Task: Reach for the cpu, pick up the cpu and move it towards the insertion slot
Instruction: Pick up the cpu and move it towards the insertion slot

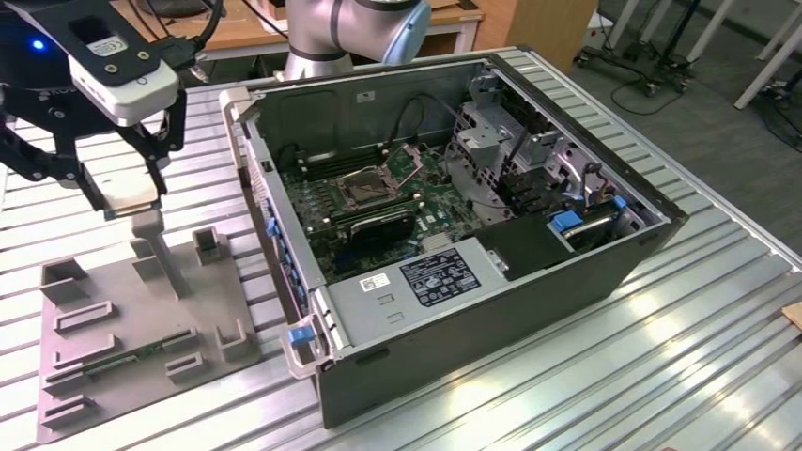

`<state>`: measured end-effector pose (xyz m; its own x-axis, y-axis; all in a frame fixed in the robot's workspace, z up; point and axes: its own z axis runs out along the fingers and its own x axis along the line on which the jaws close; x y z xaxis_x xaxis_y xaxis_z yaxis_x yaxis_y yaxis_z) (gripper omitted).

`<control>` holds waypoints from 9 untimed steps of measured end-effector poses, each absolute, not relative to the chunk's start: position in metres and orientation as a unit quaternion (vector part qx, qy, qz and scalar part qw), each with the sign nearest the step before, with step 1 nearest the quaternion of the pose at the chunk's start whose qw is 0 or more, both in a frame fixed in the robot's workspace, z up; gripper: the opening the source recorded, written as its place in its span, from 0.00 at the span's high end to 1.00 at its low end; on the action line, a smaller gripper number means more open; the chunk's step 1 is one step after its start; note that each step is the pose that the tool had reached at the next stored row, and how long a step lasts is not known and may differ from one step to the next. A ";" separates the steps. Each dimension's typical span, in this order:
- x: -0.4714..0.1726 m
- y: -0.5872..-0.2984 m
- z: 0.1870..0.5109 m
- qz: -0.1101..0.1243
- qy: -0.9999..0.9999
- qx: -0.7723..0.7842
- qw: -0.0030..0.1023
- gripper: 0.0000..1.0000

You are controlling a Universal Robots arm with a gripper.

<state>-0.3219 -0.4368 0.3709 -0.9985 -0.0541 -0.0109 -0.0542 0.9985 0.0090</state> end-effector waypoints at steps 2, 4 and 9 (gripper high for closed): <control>-0.320 -0.437 0.371 0.005 1.000 -0.027 0.005 0.46; -0.320 -0.437 0.371 0.005 1.000 -0.027 0.005 0.46; -0.319 -0.437 0.371 0.005 1.000 -0.027 0.005 0.46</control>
